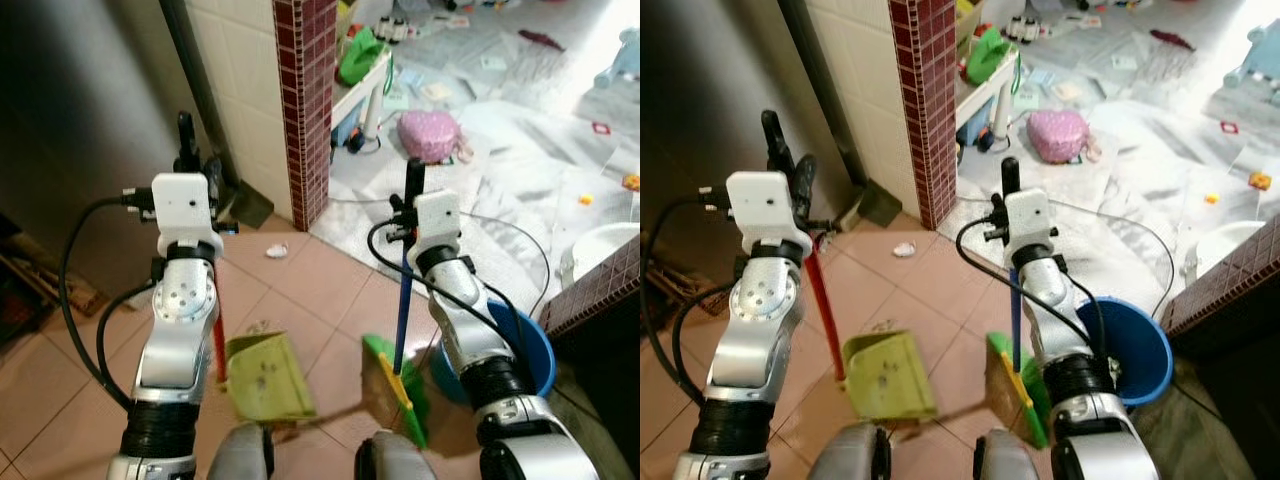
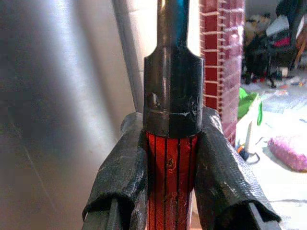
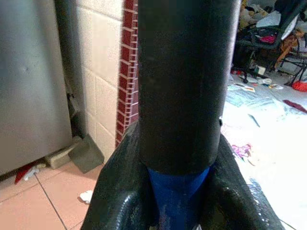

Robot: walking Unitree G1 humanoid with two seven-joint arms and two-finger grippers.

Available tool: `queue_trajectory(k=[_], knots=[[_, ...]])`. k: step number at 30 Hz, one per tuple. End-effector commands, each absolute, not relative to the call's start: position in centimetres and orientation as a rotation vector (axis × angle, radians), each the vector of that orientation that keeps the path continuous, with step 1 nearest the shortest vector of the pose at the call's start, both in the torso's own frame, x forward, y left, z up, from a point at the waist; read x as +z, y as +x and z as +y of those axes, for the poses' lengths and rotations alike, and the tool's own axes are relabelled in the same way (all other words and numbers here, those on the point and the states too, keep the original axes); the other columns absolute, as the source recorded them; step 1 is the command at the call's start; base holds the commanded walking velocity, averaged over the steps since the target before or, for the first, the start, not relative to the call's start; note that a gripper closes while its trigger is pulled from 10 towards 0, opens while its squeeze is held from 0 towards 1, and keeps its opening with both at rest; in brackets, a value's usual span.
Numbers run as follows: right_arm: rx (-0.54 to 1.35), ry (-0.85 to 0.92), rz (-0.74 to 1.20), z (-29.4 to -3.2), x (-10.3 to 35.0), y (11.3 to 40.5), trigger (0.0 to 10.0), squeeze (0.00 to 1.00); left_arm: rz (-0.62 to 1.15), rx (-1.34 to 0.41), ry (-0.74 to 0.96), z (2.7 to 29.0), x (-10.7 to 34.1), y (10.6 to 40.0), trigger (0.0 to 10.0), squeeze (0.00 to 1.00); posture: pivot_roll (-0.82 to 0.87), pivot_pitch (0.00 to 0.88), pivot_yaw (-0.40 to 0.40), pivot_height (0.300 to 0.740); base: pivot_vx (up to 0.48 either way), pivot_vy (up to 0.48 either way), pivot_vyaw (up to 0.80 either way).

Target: Sweep floor

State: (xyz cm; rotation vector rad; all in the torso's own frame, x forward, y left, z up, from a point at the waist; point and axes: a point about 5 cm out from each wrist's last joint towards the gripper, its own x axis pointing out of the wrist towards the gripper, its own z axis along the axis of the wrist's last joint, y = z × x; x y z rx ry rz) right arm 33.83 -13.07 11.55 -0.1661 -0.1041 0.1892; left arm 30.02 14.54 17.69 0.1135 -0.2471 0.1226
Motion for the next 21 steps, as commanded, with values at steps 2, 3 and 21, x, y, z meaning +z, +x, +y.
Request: queue_trajectory(k=[2, 3, 21], knots=[[0.225, -0.155, -0.137, -11.7, 12.1, 34.0, 10.0, 0.00, -0.313, 0.160, 0.135, 15.6, 19.3, 29.9, 10.0, 0.00, 0.01, 0.085, -0.022, 0.740, 0.000, 0.480, 0.00], [0.224, -0.155, -0.138, -11.7, 12.2, 34.0, 10.0, 0.00, -0.315, 0.162, 0.136, 15.6, 19.4, 29.9, 10.0, 0.00, 0.01, 0.085, -0.022, 0.740, 0.000, 0.480, 0.00], [0.173, -0.160, -0.160, -12.1, 12.4, 34.1, 10.0, 0.00, -0.315, 0.212, 0.186, 16.9, 19.0, 30.2, 10.0, 0.00, 0.00, 0.090, -0.018, 0.740, 0.000, 0.453, 0.00]])
